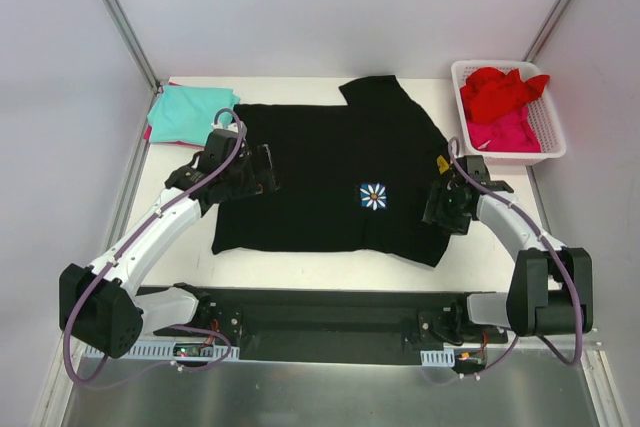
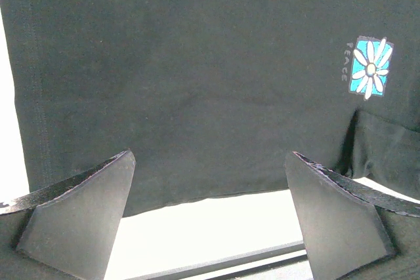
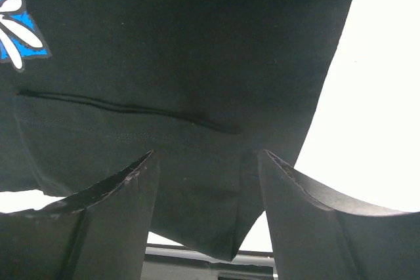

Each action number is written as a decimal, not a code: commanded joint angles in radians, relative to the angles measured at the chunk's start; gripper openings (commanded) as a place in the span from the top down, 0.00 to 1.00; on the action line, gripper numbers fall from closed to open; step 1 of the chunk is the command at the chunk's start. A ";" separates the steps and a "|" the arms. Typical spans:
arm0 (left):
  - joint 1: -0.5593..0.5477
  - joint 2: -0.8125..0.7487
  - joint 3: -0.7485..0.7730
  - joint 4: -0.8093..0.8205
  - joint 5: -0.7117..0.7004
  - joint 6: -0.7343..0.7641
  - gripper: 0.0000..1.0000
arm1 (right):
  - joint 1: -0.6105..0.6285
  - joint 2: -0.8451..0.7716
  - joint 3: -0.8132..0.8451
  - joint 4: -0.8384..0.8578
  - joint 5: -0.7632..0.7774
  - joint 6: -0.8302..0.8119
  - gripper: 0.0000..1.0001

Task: Fold and stack the t-shirts

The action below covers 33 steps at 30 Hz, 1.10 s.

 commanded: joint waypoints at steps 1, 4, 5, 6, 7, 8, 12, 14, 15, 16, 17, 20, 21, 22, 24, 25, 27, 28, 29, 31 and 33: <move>-0.013 -0.010 0.023 -0.017 -0.012 -0.009 0.01 | -0.007 0.030 -0.012 0.029 0.003 0.011 0.37; -0.013 -0.011 0.025 -0.021 -0.012 -0.009 0.01 | -0.007 0.039 -0.018 0.037 0.001 0.014 0.38; -0.013 -0.014 0.025 -0.021 -0.012 -0.009 0.01 | -0.007 0.045 -0.021 0.042 0.004 0.012 0.38; -0.013 -0.014 0.026 -0.023 -0.012 -0.009 0.01 | -0.007 0.047 -0.021 0.043 0.007 0.011 0.38; -0.013 -0.016 0.026 -0.024 -0.012 -0.009 0.01 | -0.007 0.050 -0.025 0.045 0.009 0.012 0.39; -0.013 -0.016 0.028 -0.026 -0.012 -0.009 0.01 | -0.007 0.056 -0.026 0.049 0.007 0.012 0.41; -0.016 -0.016 0.032 -0.028 -0.012 -0.011 0.01 | -0.008 0.068 -0.029 0.063 0.001 0.012 0.46; -0.016 -0.016 0.031 -0.029 -0.012 -0.009 0.01 | -0.008 0.075 -0.031 0.069 -0.003 0.014 0.51; -0.016 -0.017 0.032 -0.029 -0.012 -0.011 0.01 | -0.007 0.079 -0.029 0.071 -0.007 0.012 0.54; -0.018 -0.016 0.032 -0.031 -0.012 -0.011 0.01 | -0.008 0.081 -0.029 0.071 -0.007 0.014 0.57; -0.018 -0.017 0.032 -0.031 -0.012 -0.011 0.01 | -0.008 0.081 -0.029 0.072 -0.008 0.015 0.62; -0.020 -0.020 0.037 -0.035 -0.012 -0.009 0.01 | -0.008 0.076 -0.029 0.072 -0.011 0.014 0.72; -0.020 -0.020 0.037 -0.037 -0.012 -0.011 0.01 | -0.008 0.073 -0.028 0.069 -0.013 0.014 0.75; -0.020 -0.022 0.039 -0.038 -0.011 -0.011 0.01 | -0.008 0.067 -0.031 0.065 -0.014 0.014 0.81; -0.020 -0.024 0.040 -0.041 -0.012 -0.011 0.01 | -0.007 0.059 -0.032 0.057 -0.019 0.014 0.81; -0.021 -0.025 0.040 -0.043 -0.012 -0.011 0.01 | -0.005 0.050 -0.032 0.043 -0.020 0.012 0.81; -0.021 -0.027 0.045 -0.043 -0.012 -0.011 0.01 | 0.002 0.036 -0.035 0.022 -0.020 0.014 0.82; -0.023 -0.028 0.045 -0.044 -0.012 -0.012 0.01 | 0.019 0.018 -0.037 -0.001 -0.017 0.015 0.82; -0.024 -0.028 0.045 -0.044 -0.011 -0.014 0.01 | 0.027 0.006 -0.041 -0.013 -0.004 0.028 0.82; -0.027 -0.027 0.049 -0.044 -0.012 -0.017 0.01 | 0.061 -0.020 -0.066 -0.042 -0.002 0.042 0.83; -0.030 -0.027 0.057 -0.044 -0.012 -0.018 0.01 | 0.082 -0.066 -0.078 -0.072 0.010 0.066 0.83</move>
